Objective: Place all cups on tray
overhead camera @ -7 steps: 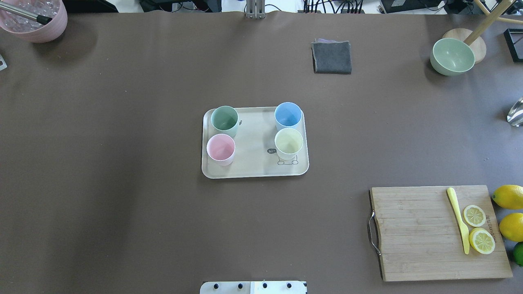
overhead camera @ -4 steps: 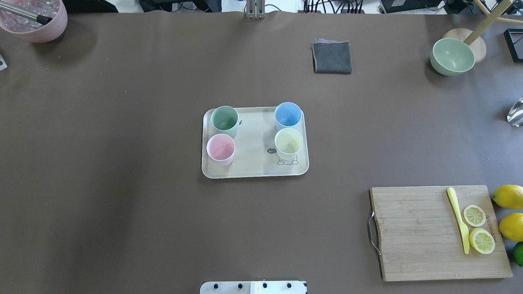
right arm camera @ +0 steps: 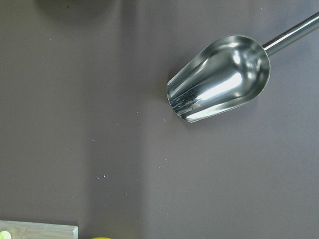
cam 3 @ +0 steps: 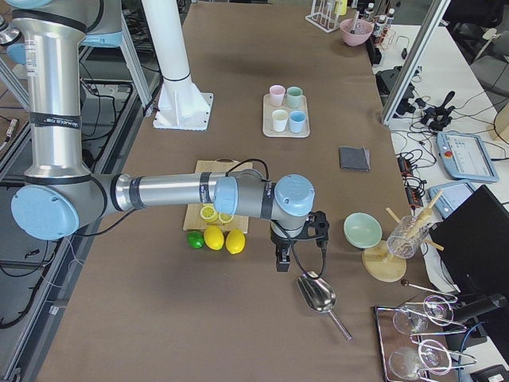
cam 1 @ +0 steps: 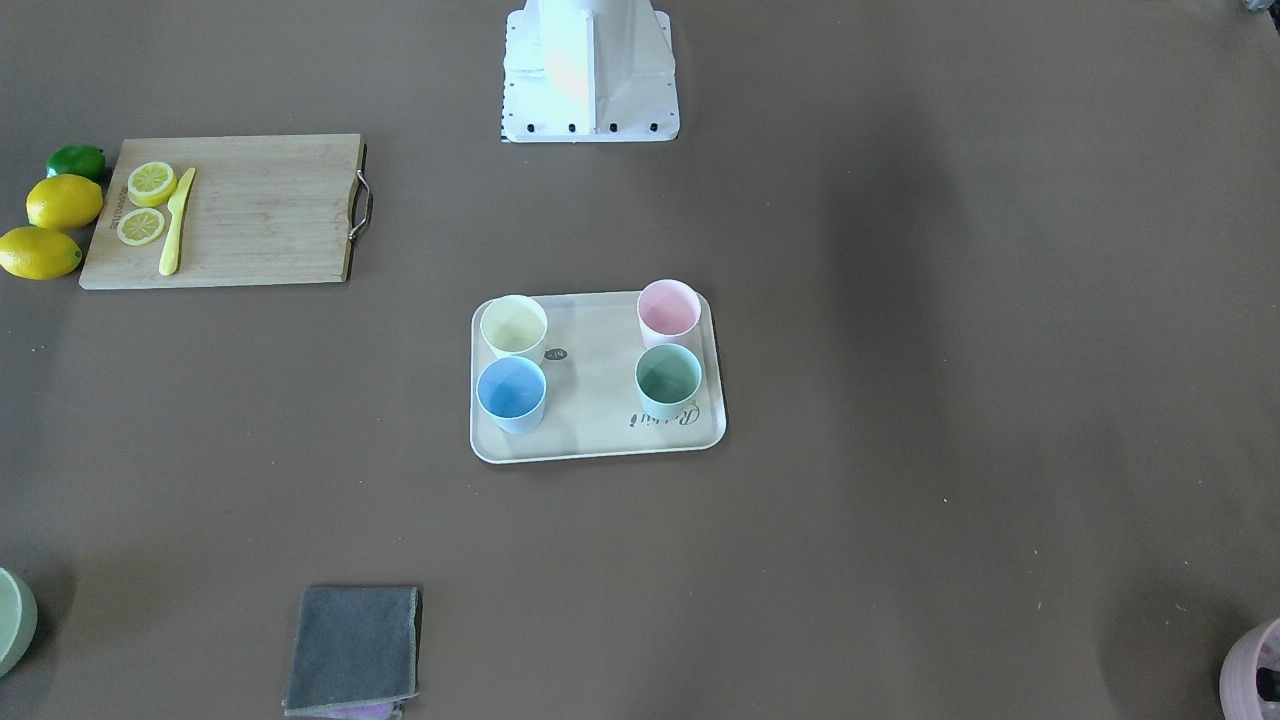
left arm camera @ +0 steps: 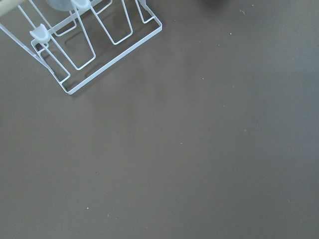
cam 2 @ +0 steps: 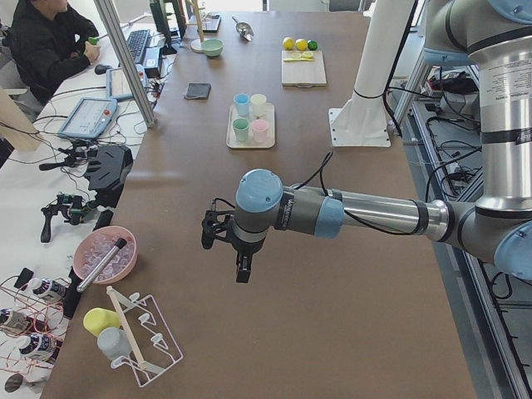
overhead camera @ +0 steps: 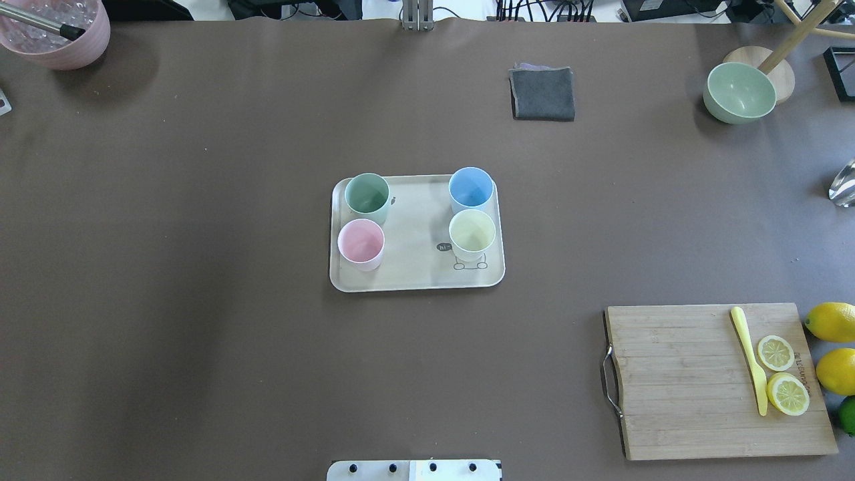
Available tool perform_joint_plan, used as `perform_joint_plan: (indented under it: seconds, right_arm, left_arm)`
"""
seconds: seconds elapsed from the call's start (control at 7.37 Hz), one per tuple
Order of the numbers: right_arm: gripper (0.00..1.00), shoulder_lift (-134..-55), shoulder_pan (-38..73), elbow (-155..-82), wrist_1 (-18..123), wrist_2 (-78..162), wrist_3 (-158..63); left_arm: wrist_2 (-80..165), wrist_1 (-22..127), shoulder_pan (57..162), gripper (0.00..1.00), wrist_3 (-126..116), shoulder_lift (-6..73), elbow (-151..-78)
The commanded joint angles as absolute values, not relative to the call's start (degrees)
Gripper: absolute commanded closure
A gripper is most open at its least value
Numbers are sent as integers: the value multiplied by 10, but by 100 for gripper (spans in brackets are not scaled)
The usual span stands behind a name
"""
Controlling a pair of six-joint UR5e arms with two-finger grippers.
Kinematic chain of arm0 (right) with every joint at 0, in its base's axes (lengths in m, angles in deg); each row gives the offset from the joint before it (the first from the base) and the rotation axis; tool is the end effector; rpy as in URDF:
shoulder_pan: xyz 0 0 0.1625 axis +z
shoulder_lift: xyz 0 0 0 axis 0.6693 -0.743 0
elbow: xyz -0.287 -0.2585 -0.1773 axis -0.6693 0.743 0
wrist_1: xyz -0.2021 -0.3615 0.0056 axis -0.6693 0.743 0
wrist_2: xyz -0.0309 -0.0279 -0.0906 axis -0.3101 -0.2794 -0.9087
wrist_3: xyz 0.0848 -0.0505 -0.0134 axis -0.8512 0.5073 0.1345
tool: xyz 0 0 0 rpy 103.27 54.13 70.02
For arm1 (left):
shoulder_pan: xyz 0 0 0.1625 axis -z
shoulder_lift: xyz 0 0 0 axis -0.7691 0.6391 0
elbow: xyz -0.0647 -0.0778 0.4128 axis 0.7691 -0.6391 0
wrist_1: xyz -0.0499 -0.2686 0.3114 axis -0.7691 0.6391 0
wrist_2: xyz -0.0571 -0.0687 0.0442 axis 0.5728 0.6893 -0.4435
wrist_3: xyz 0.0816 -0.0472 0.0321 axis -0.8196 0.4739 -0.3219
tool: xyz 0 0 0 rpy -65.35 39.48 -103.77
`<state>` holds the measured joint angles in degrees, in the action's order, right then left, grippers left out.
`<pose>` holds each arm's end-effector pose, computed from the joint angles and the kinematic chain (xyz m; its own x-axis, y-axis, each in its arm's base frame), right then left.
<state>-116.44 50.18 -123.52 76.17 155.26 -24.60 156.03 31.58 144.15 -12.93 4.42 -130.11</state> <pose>0.0792 -0.4689 0.6196 0.6863 -0.0440 0.7260 0.0428 0.9989 0.0201 -0.0920 -0.4275 0.5808 0.7028 -0.0145 -0.7112 0.1521 0.9797 0.1303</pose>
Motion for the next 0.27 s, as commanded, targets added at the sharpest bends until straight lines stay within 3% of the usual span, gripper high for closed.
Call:
perform_joint_plan:
  seconds: [0.0, 0.14]
  right_arm:
    - [0, -1167, 502, -1235, 762, 1553, -245]
    - [0, -1167, 502, -1235, 762, 1553, -245]
  left_arm:
    - [1560, 316, 1441, 2, -129, 49, -1300]
    - [1560, 316, 1441, 2, -129, 52, -1301]
